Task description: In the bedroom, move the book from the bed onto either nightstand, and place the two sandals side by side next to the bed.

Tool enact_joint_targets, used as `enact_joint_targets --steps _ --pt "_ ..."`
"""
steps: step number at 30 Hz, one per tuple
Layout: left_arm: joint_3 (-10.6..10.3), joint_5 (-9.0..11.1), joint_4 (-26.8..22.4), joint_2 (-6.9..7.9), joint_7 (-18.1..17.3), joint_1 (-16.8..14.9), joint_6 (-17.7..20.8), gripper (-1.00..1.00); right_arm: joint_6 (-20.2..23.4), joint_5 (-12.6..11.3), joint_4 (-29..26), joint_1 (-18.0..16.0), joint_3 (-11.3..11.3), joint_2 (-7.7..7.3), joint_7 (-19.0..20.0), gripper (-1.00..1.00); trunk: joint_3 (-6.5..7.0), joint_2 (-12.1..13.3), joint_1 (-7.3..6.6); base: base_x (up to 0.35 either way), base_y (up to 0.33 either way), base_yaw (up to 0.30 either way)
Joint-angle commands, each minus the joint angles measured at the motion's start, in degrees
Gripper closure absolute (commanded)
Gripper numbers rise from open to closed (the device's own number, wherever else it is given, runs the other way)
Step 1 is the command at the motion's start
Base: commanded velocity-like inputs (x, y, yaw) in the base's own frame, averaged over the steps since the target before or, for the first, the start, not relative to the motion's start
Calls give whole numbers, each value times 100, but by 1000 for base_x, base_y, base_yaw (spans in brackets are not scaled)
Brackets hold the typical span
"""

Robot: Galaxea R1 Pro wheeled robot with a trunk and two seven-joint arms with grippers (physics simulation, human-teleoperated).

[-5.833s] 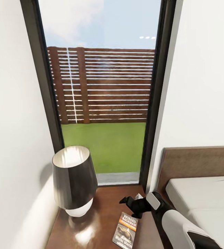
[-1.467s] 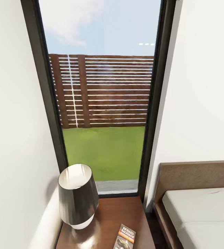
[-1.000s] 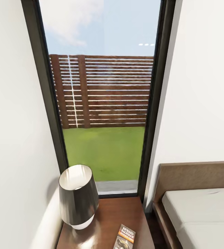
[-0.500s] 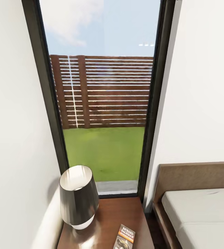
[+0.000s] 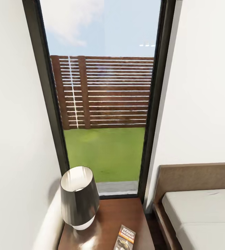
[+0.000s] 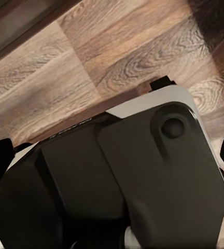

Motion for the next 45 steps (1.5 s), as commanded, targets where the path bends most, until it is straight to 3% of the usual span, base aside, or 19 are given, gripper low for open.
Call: enact_joint_targets --steps 1,14,45 --pt "-50 30 -1 3 30 2 -6 -100 29 -59 -11 18 3 -5 9 -100 17 39 -21 0 0 0" --pt "-51 35 30 2 31 17 -10 -100 36 -66 -11 181 6 -31 9 -100 35 79 -43 0 0 0" --pt "-26 68 36 1 38 18 1 -100 36 -68 35 203 -4 -36 10 -100 35 79 -43 0 0 0"
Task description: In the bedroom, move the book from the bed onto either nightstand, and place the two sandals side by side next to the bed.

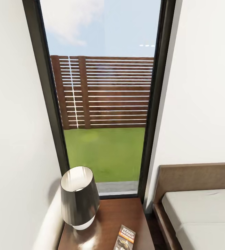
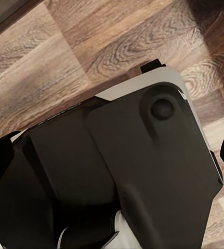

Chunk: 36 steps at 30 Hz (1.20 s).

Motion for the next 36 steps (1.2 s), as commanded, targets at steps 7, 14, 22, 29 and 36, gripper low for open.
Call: enact_joint_targets --steps 7,14,22,29,36 --pt "-48 22 -10 8 28 3 8 -100 28 -59 -6 2 1 0 9 -100 -2 -4 2 0 0 0" --pt "-36 20 -11 14 17 3 -4 -100 28 -59 -6 2 0 -3 9 -100 -2 -4 2 0 0 0" --pt "-31 19 -15 13 13 1 -14 -100 28 -59 -4 2 1 -3 9 -100 -2 -4 2 0 0 0" --pt "-35 14 -13 17 12 1 -15 -100 28 -59 -4 2 0 -4 9 -100 -2 -4 2 0 0 0" --pt "-45 12 -13 12 12 1 -16 -100 28 -59 -4 2 0 -4 9 -100 -2 -4 2 0 0 0"
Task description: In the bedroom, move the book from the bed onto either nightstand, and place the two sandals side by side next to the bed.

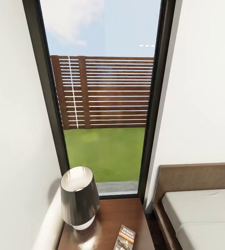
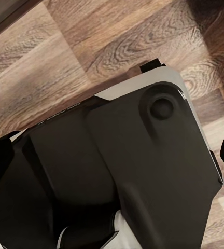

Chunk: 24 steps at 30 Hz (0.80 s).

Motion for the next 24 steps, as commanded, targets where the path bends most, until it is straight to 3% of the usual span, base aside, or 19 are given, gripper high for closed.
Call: enact_joint_targets --steps 1,24 --pt "-49 29 -12 1 29 1 -5 -100 28 -59 -11 4 4 0 9 -100 -2 -4 2 0 0 0" --pt "-45 28 -11 4 29 1 -5 -100 28 -59 -11 2 4 0 9 -100 -2 -4 2 0 0 0"
